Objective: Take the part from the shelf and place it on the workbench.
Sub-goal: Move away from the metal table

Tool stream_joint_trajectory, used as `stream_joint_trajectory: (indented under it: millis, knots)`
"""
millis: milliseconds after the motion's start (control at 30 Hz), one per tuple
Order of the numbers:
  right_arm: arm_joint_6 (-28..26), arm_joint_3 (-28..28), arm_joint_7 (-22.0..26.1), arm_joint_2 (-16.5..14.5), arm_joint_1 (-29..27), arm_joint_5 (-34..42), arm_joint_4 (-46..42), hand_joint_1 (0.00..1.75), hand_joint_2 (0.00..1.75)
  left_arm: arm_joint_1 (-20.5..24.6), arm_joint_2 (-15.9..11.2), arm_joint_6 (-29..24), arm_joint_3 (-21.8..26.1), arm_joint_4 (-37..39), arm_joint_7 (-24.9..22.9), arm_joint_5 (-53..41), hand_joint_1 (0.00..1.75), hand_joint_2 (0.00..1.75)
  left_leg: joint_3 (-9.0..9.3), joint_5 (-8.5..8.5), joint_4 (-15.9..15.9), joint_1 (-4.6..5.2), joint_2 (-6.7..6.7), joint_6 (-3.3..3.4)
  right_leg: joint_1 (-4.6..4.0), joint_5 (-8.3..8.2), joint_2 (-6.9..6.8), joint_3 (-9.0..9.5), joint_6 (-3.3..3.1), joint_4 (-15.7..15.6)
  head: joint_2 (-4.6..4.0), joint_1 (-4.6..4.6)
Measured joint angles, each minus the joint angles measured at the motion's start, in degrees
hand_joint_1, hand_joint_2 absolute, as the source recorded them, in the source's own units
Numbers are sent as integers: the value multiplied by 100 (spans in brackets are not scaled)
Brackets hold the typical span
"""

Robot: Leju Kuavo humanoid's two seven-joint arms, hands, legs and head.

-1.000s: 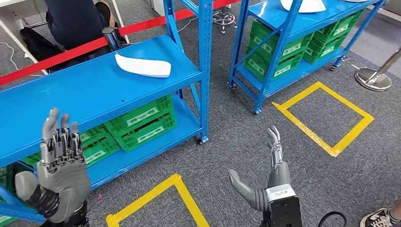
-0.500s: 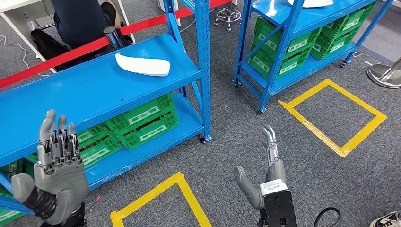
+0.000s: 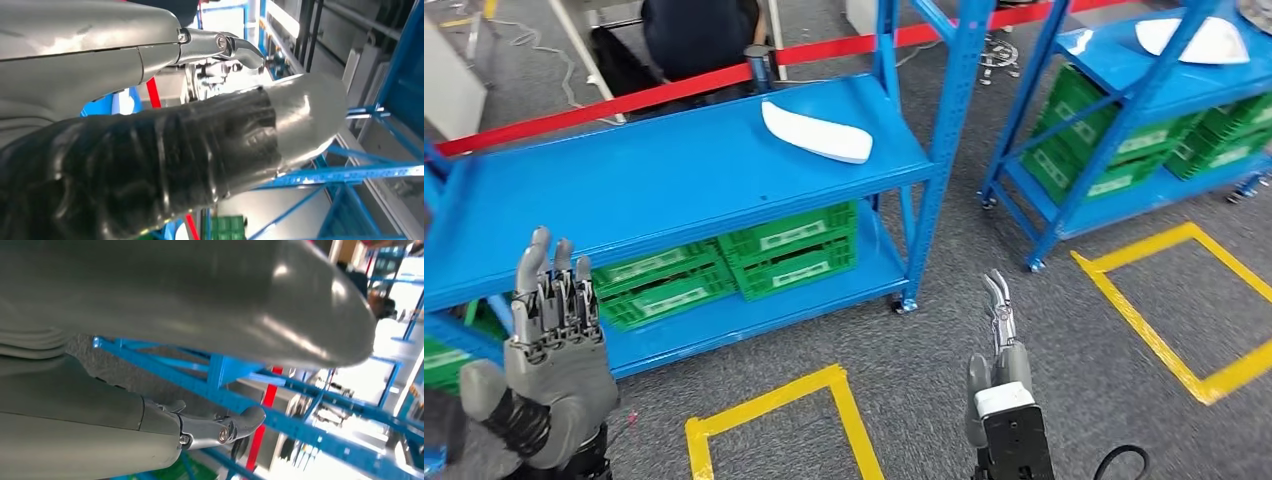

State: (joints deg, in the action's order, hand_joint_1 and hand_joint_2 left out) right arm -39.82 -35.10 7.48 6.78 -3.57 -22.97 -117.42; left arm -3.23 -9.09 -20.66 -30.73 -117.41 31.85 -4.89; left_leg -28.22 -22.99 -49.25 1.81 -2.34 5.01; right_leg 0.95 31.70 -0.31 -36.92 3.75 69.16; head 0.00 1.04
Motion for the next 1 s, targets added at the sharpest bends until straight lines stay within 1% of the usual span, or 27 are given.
stream_joint_trajectory:
  millis: [33,67,100,133,167,200,233,267,300,367,400,433,467,500,533,567,600,633,667,700,767,800,833,900,933,967,1000]
  knots:
    - [0,-1,-4,2,1,-6,3,0,0,-1,-1,0,0,2,-1,1,0,0,1,-16,-30,-10,-85,-19,14,-229,45,118,18,-335,0,-23]
    - [0,-1,-7,2,2,-15,4,0,0,-1,-1,0,0,2,0,1,0,0,-11,-40,-75,-20,-166,-47,47,-454,182,280,44,-765,0,-53]
    - [0,-2,-10,2,2,-22,8,0,0,0,-2,0,0,1,1,4,0,0,-47,-75,-143,-17,-239,-79,103,-598,386,453,69,-1154,0,-94]
    - [0,-4,-16,1,-1,-29,13,0,0,1,-3,1,1,1,0,9,0,0,-102,-95,-215,-15,-311,-103,152,-671,565,576,69,-1418,0,-123]
    - [0,-5,-21,1,-7,-37,18,0,0,3,-4,3,1,-1,1,12,0,0,-164,-99,-266,-10,-379,-119,188,-676,687,638,54,-1543,0,-127]
    - [0,-7,-25,2,-14,-42,22,0,0,3,-4,5,1,-1,1,16,0,0,-238,-95,-301,-6,-448,-127,201,-657,698,667,22,-1574,0,-117]
    - [0,-8,-29,2,-17,-46,26,0,0,1,-5,7,1,-2,1,16,0,0,-292,-88,-320,-20,-498,-134,202,-653,612,663,-15,-1567,0,-96]
    - [1,-9,-31,2,-16,-48,28,0,0,1,-4,9,0,-3,2,16,0,0,-351,-123,-377,-23,-446,-164,202,-647,533,667,-43,-1565,0,-77]
    - [1,-10,-32,2,-12,-48,28,0,0,4,-4,9,0,-4,3,17,0,0,-455,-217,-548,-35,-311,-209,202,-638,448,675,-69,-1562,0,-51]
    - [2,-10,-34,2,-9,-50,26,0,0,12,-4,9,0,-3,3,17,0,0,-816,-560,-1276,-81,66,-328,183,-625,278,687,-107,-1567,0,31]
    - [2,-10,-34,3,-14,-51,25,0,0,14,-4,9,0,-2,2,17,0,0,-1050,-743,-1734,-118,181,-374,166,-620,183,689,-112,-1570,0,78]
    - [2,-9,-34,4,-18,-52,25,0,0,12,-4,9,-1,-1,2,17,0,0,-1238,-863,-2095,-145,231,-395,149,-613,92,690,-113,-1570,0,108]
    - [2,-9,-35,4,-21,-51,25,0,0,9,-4,9,-1,-1,2,17,0,0,-1329,-887,-2269,-158,249,-389,130,-605,4,696,-115,-1570,0,130]
    - [2,-9,-35,4,-19,-51,25,0,0,7,-4,9,-1,-1,2,17,0,0,-1291,-804,-2200,-154,254,-355,106,-599,-77,707,-121,-1573,0,156]
    - [2,-9,-37,4,-13,-51,25,0,0,6,-4,9,-1,-1,2,17,0,0,-1116,-634,-1887,-130,267,-288,76,-594,-143,730,-126,-1586,0,182]
    - [2,-10,-39,4,-6,-50,25,0,0,7,-4,9,-1,-2,2,17,0,0,-850,-438,-1433,-83,316,-186,56,-594,-197,766,-135,-1617,0,203]
    - [2,-10,-44,4,2,-50,25,0,0,10,-4,9,0,-9,1,18,0,0,-555,-277,-945,3,412,-68,30,-595,-244,812,-140,-1655,0,197]
    - [2,-11,-52,5,8,-50,25,0,0,21,-3,11,0,-18,1,18,0,0,-308,-183,-541,93,499,28,19,-601,-280,851,-136,-1697,0,190]
    - [1,-11,-65,7,13,-51,25,0,0,34,-2,14,0,-27,1,19,0,0,-157,-159,-285,165,568,98,15,-607,-318,876,-131,-1729,0,191]
    - [1,-11,-78,11,15,-52,25,0,0,42,-3,16,0,-34,-1,22,0,0,-85,-176,-154,211,589,132,4,-610,-361,887,-121,-1744,0,191]
    - [2,-11,-99,19,26,-58,21,0,0,37,-4,19,-1,-39,-7,28,0,0,1,-175,-18,178,518,129,-14,-588,-384,875,-102,-1728,0,220]
    - [2,-11,-107,24,31,-64,17,0,0,33,-4,20,-2,-40,-10,32,0,0,63,-156,38,148,484,125,-23,-514,-317,819,-94,-1610,0,212]
    - [1,-11,-113,28,36,-71,13,0,0,35,-2,22,-3,-41,-13,33,0,0,121,-130,82,115,455,120,-31,-385,-221,702,-87,-1364,0,189]
    - [0,-11,-126,41,24,-80,9,0,0,46,-1,26,-4,-32,-17,36,0,0,163,-116,88,83,408,122,-31,-6,-43,278,-69,-495,0,123]
    - [0,-11,-131,49,16,-81,10,0,0,46,-1,27,-5,-26,-20,37,0,0,160,-123,72,78,379,120,-30,135,-17,55,-53,-64,0,87]
    - [0,-12,-135,56,9,-81,10,0,0,44,-1,28,-5,-17,-22,38,0,0,163,-137,56,76,348,108,-28,186,-8,-102,-31,210,0,62]
    - [0,-13,-139,62,7,-83,11,0,0,42,-1,28,-5,-9,-22,39,0,0,171,-157,36,71,314,93,-25,120,-6,-154,-11,251,0,43]
